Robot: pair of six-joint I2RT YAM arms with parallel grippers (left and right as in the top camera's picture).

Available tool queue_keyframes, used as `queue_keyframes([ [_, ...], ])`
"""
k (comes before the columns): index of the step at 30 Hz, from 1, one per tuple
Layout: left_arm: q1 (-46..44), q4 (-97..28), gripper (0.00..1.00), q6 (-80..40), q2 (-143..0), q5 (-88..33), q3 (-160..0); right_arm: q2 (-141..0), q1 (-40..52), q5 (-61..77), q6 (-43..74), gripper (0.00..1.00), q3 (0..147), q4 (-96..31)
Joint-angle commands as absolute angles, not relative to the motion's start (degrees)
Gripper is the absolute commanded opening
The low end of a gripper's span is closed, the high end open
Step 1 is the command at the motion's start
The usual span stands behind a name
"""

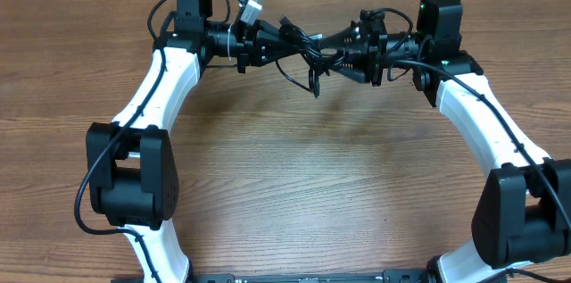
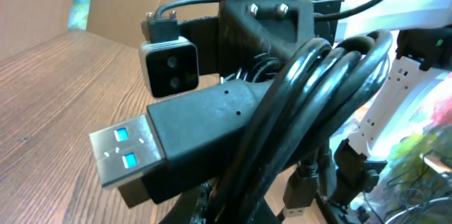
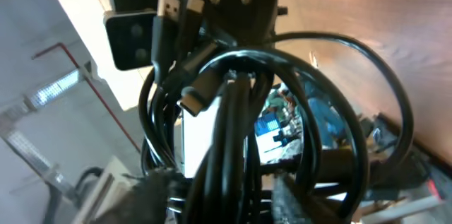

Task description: Untangle cables

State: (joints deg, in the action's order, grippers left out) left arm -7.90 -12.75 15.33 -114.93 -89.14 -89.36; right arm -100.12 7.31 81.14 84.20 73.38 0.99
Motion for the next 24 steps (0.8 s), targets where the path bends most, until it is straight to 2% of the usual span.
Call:
queue_keyframes([
  [1, -7.6, -12.7, 0.04, 13.5, -115.6, -90.5, -90.3, -98.8, 7.4, 80.0, 80.2, 0.66, 74.7, 1.2],
  [6, -6.0, -13.8, 0.04, 6.0, -115.6, -83.9, -90.3, -98.8, 7.4, 79.3, 70.6, 1.0, 74.7, 1.2],
  [12, -4.5, -21.4, 0.04, 1.0, -115.6, -74.9, -90.3, -98.8, 7.4, 75.6, 54.8, 1.0, 74.7, -0.3],
  [19, -3.1, -28.9, 0.04, 1.1, -115.6, -72.3, -90.3, -98.8, 7.4, 63.2, 41.5, 1.0, 74.7, -9.5],
  [24, -2.8, -35.8, 0.04, 1.1, -115.6, -63.5, -90.3, -98.8, 7.4, 55.4, 29.2, 1.0, 74.7, -16.9],
])
